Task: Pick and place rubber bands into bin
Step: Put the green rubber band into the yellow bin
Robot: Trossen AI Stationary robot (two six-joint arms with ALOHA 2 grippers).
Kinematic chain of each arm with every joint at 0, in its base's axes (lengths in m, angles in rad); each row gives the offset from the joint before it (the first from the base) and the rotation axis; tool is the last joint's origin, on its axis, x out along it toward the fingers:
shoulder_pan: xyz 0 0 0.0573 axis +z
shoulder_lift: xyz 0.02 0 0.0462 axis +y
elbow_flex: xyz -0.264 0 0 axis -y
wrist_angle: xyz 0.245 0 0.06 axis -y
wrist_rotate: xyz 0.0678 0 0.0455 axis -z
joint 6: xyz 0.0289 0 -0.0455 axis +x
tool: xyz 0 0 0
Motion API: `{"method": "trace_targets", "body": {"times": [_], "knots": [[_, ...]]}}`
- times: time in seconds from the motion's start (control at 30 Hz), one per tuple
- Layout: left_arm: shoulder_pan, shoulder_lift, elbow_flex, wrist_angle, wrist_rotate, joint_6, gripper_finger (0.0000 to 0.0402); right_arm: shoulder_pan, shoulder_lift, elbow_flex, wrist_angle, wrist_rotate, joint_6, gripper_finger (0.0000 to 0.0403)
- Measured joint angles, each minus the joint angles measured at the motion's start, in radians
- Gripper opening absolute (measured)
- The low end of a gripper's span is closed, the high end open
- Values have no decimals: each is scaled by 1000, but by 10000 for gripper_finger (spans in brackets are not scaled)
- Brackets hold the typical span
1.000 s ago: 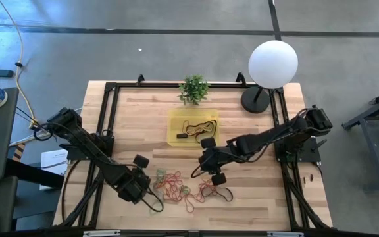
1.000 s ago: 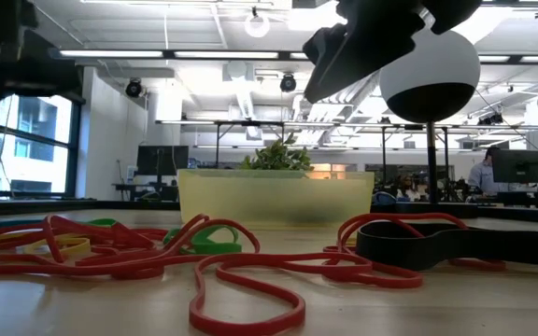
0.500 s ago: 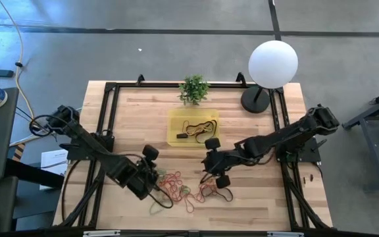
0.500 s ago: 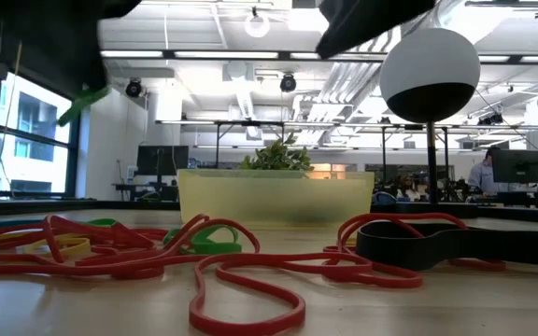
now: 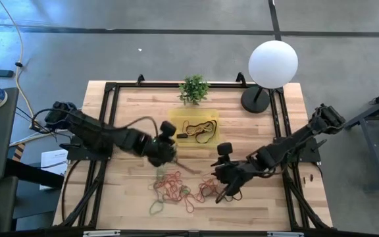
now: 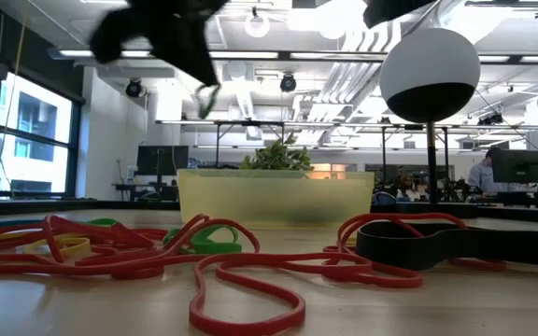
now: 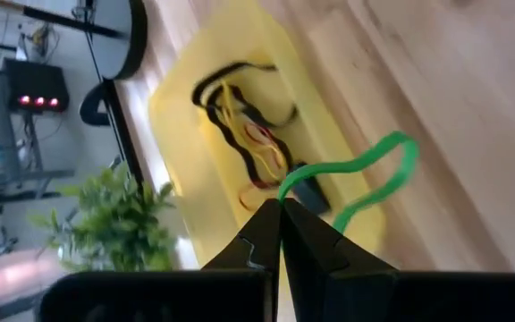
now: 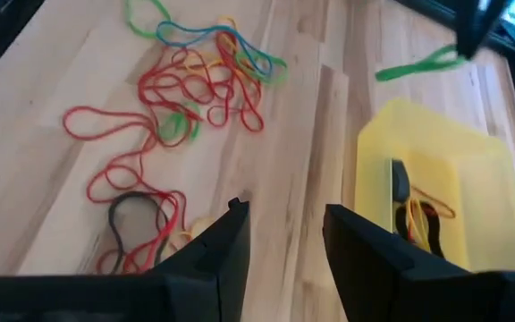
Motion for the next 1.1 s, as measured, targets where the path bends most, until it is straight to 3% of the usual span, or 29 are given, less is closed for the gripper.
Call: {"method": "trace_targets", "body": {"times": [0.2,0.53,0.77,1.1], "knots": [[187,0,-39,146,139,143,0,52,0,0,-61,66,100,133],[429,13,-120,292,393,223,0,119,0,0,-80,143,158,133],[517,32,-202,395,494,232,0,118,1,-1,-79,145,170,133],[536,41,-269,522,532,221,16,84,1,-2,-72,138,170,133]]}}
